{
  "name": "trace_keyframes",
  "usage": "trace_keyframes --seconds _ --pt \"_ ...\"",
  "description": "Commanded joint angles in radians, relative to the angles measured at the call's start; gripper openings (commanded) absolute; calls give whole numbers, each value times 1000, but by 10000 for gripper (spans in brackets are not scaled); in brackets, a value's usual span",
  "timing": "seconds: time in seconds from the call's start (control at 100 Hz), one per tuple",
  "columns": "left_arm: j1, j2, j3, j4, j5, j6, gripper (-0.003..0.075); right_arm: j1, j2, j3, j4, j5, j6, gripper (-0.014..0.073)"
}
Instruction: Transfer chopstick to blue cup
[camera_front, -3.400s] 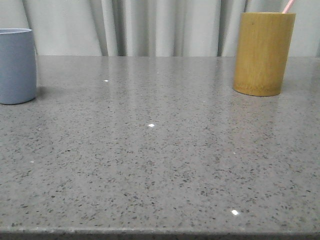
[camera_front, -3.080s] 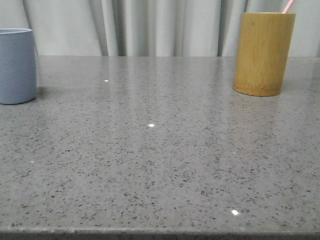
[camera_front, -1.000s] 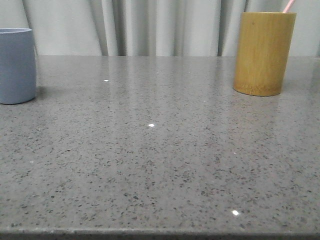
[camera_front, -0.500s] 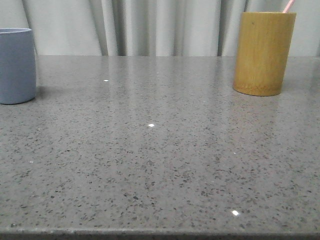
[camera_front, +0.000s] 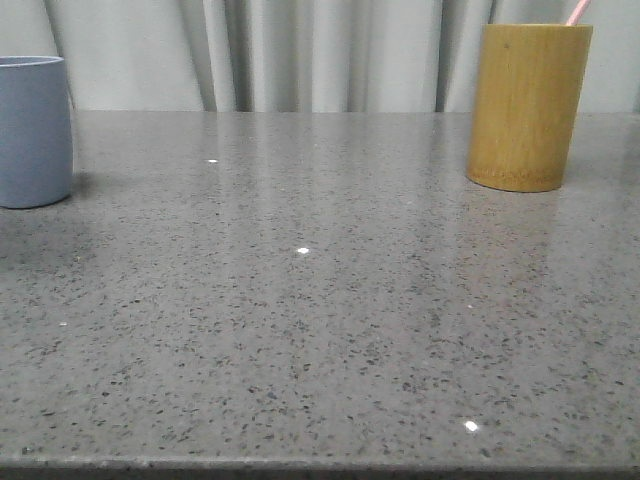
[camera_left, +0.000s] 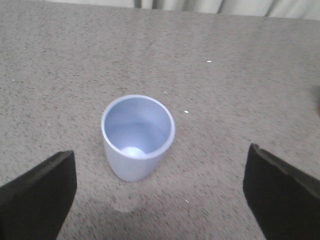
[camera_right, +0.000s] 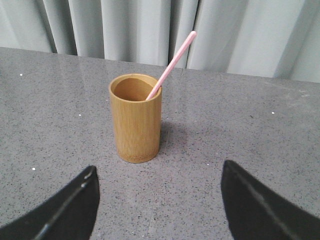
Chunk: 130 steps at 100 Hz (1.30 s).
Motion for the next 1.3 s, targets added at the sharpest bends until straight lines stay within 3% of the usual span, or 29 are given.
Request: trace_keyframes --seconds 0.0,0.28,0.78,0.97,1.29 --pt "3 89 -104 24 -46 -33 642 -4 14 -34 6 -73 -3 520" --pt "3 307 -208 116 2 -101 642 -4 14 -34 6 -52 -3 520" --pt "3 433 -208 123 2 -101 622 -4 14 -34 6 -49 -3 520" --pt "3 457 -208 123 2 -101 463 -4 14 -34 6 -49 -3 520" --pt "3 457 -208 125 -3 -101 71 -4 14 -34 6 -49 -3 520"
